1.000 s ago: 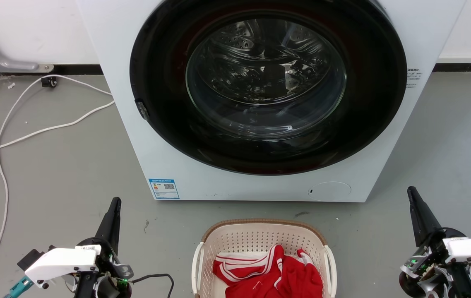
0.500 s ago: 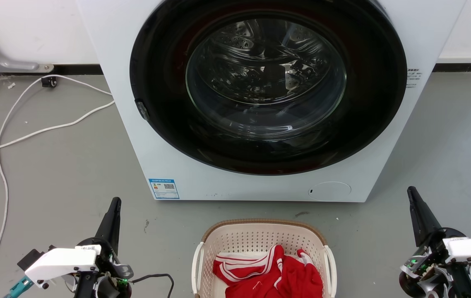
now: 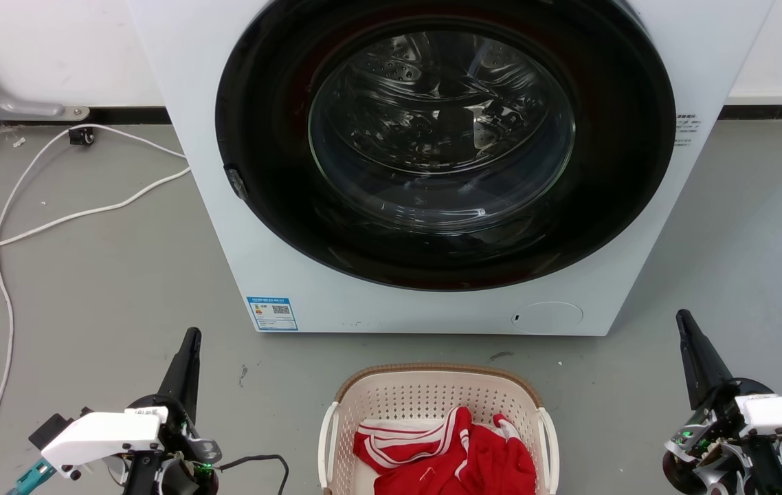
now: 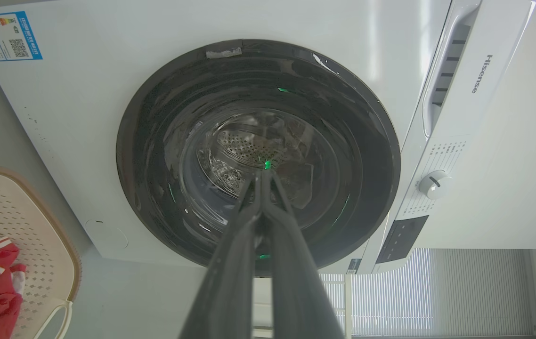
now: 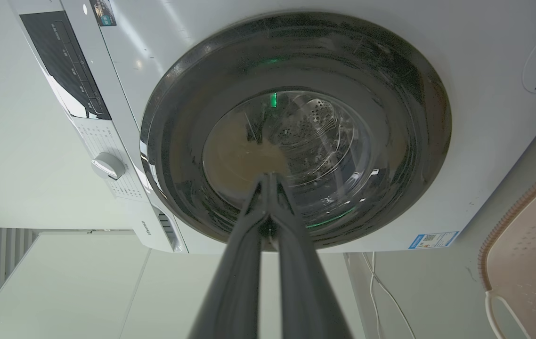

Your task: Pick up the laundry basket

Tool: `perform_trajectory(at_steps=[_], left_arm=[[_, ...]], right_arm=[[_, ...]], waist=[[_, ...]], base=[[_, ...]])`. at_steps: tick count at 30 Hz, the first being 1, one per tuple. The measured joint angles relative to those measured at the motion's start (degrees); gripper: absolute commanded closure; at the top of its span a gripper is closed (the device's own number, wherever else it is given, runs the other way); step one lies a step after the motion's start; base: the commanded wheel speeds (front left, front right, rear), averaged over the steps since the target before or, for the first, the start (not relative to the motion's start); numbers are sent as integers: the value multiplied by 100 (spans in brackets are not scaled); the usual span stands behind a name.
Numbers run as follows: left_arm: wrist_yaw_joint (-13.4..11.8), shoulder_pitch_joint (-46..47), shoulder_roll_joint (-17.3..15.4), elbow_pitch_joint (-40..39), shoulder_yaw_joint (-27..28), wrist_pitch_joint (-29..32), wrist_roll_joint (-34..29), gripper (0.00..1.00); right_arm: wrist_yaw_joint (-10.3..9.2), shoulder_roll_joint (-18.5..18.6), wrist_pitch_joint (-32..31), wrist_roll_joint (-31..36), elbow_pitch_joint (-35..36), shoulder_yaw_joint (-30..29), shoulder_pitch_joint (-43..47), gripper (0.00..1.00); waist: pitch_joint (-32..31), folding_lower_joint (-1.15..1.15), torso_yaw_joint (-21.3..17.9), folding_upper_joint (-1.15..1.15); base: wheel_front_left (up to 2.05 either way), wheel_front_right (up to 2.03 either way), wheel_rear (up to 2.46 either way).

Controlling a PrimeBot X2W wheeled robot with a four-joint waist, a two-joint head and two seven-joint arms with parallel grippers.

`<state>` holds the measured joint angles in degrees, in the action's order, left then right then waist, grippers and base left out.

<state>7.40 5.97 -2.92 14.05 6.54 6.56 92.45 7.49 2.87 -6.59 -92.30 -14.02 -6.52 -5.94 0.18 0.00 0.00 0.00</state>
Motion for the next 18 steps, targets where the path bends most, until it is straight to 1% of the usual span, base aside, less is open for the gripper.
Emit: perform_trajectory(at_steps=[4, 5, 10, 18], left_arm=[[0, 0, 0, 0, 0, 0, 0, 100], [0, 0, 0, 0, 0, 0, 0, 0], [-7, -214, 31, 222, -31, -19, 0, 0], [-7, -280, 35, 116, -85, -234, -65, 0]], right_arm=[[0, 0, 0, 0, 0, 0, 0, 100], [0, 0, 0, 0, 0, 0, 0, 0], [-1, -12, 11, 3, -216, 12, 226, 0], [-8, -16, 233, 136, -127, 99, 307, 0]], waist=[[0, 0, 0, 0], [0, 0, 0, 0], [0, 0, 0, 0], [1, 0, -7, 0]], base=[[0, 0, 0], [0, 0, 0], [0, 0, 0], [0, 0, 0]])
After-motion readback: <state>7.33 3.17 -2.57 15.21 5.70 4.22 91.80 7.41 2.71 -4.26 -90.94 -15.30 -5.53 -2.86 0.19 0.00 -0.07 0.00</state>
